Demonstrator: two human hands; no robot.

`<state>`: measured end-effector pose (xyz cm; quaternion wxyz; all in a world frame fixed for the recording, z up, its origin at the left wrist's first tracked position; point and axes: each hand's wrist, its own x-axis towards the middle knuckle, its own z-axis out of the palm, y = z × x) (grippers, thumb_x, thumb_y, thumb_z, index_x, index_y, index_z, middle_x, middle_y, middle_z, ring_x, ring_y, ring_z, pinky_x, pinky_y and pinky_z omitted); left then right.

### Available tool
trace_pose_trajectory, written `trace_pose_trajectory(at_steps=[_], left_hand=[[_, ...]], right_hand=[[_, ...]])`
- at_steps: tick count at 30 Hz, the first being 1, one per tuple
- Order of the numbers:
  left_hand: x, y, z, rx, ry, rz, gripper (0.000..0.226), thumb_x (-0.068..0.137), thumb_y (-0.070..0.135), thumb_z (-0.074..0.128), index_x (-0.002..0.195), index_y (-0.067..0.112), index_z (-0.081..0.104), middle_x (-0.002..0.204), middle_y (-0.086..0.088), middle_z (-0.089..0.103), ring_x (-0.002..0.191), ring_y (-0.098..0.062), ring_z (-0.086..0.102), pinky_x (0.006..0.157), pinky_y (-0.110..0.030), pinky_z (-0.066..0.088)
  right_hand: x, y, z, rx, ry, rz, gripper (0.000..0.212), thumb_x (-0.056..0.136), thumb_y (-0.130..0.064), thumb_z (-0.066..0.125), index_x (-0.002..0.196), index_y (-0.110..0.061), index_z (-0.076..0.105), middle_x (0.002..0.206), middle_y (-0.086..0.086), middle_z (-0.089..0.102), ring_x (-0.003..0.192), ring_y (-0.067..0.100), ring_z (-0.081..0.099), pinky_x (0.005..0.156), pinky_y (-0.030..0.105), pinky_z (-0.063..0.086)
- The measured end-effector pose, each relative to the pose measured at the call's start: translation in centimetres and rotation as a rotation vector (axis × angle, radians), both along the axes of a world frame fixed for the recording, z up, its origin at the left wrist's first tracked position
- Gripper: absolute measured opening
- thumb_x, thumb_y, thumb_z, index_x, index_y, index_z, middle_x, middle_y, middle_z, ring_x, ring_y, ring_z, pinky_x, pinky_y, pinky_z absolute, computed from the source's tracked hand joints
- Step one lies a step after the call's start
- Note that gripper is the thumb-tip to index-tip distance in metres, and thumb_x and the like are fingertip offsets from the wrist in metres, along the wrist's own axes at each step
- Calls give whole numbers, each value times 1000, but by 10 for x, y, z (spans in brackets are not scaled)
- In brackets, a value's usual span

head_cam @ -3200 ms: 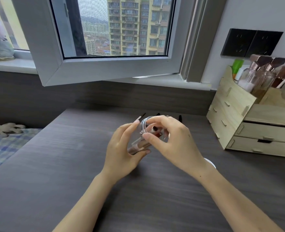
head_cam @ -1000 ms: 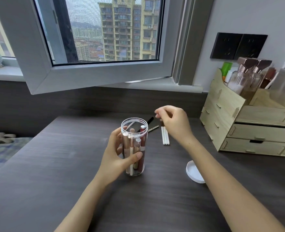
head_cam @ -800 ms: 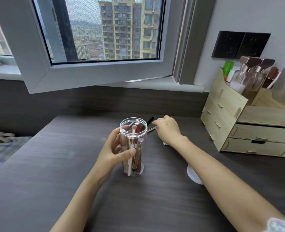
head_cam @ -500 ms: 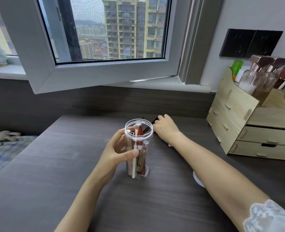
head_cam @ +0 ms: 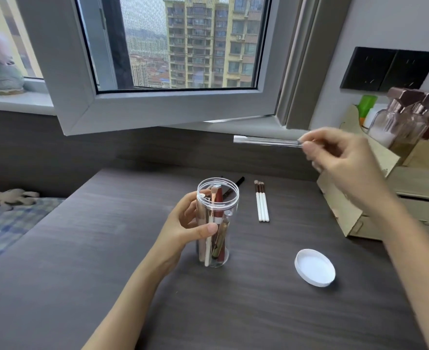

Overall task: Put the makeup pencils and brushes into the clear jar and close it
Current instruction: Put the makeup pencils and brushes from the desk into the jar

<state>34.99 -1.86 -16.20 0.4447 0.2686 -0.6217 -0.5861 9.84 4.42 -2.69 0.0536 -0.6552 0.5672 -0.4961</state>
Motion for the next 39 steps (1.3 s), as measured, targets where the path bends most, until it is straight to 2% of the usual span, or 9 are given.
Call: trace_pose_trajectory(at_steps=[7, 10, 14, 18, 20, 22, 28, 33, 39], left_hand=[[1, -1, 1, -3, 12, -11, 72, 56, 24, 79, 124, 17, 57, 109, -1, 70, 99, -13, 66, 80, -23, 50], [1, -1, 1, -4, 14, -15, 72, 55, 24, 79, 123, 16, 58, 106, 2, 71, 97, -11, 66, 77, -22, 51], [2, -2, 3, -16, -1, -26, 66, 55, 23, 79, 118, 17, 59, 102, 4, 72, 95, -9, 66, 74, -21, 51], [6, -5, 2, -27, -9, -19, 69, 54, 22, 79, 119, 15, 59, 105, 0, 72, 98, -11, 66, 78, -22, 50], [8, -7, 2, -31, -14, -7, 68, 52, 24, 79, 118, 16, 60, 104, 1, 72, 99, -11, 66, 78, -21, 51], [10, -9, 2, -31, -12, 9, 69, 52, 25, 79, 118, 17, 61, 105, 2, 72, 100, -10, 66, 79, -21, 51], [12, -13, 0, -25, 4, 60, 70, 52, 25, 79, 119, 18, 60, 105, 2, 72, 99, -11, 65, 80, -23, 50], [11, -13, -1, -22, 8, 62, 73, 52, 24, 79, 121, 14, 59, 104, 3, 71, 98, -11, 65, 78, -23, 50], [11, -14, -1, -15, 9, 63, 70, 53, 24, 79, 119, 17, 60, 104, 3, 71, 98, -10, 65, 77, -20, 50]], right_hand=[[50, 5, 24, 92, 577, 190, 10, 84, -11, 61, 85, -16, 70, 82, -1, 62, 70, 5, 54, 68, 10, 39], [72, -11, 12, 145, 778, 260, 18, 89, -10, 56, 93, -17, 72, 90, 0, 60, 85, 16, 52, 80, 27, 44], [90, -22, -4, 158, 965, 330, 28, 90, -5, 50, 102, -19, 72, 94, -5, 65, 93, 20, 47, 84, 32, 45], [80, -22, 4, 285, 557, 421, 31, 93, -5, 47, 106, -21, 69, 90, -8, 68, 94, 14, 53, 84, 21, 44], [62, -39, 2, 236, 304, 332, 31, 92, -1, 46, 100, -17, 70, 89, -2, 71, 91, 14, 61, 84, 21, 47], [42, -70, -18, 244, 256, 133, 31, 90, -1, 45, 98, -15, 71, 90, 1, 71, 90, 15, 64, 89, 27, 50], [26, -139, -114, 555, 805, -120, 50, 87, 5, 39, 134, -11, 48, 138, 8, 52, 125, 32, 46, 99, 42, 44], [46, -161, -138, 470, 1222, -186, 32, 93, -1, 37, 119, -4, 55, 125, 13, 58, 116, 33, 50, 87, 39, 44], [50, -166, -137, 362, 1475, -148, 30, 93, -1, 35, 116, -3, 55, 123, 15, 60, 114, 33, 52, 86, 37, 42]])
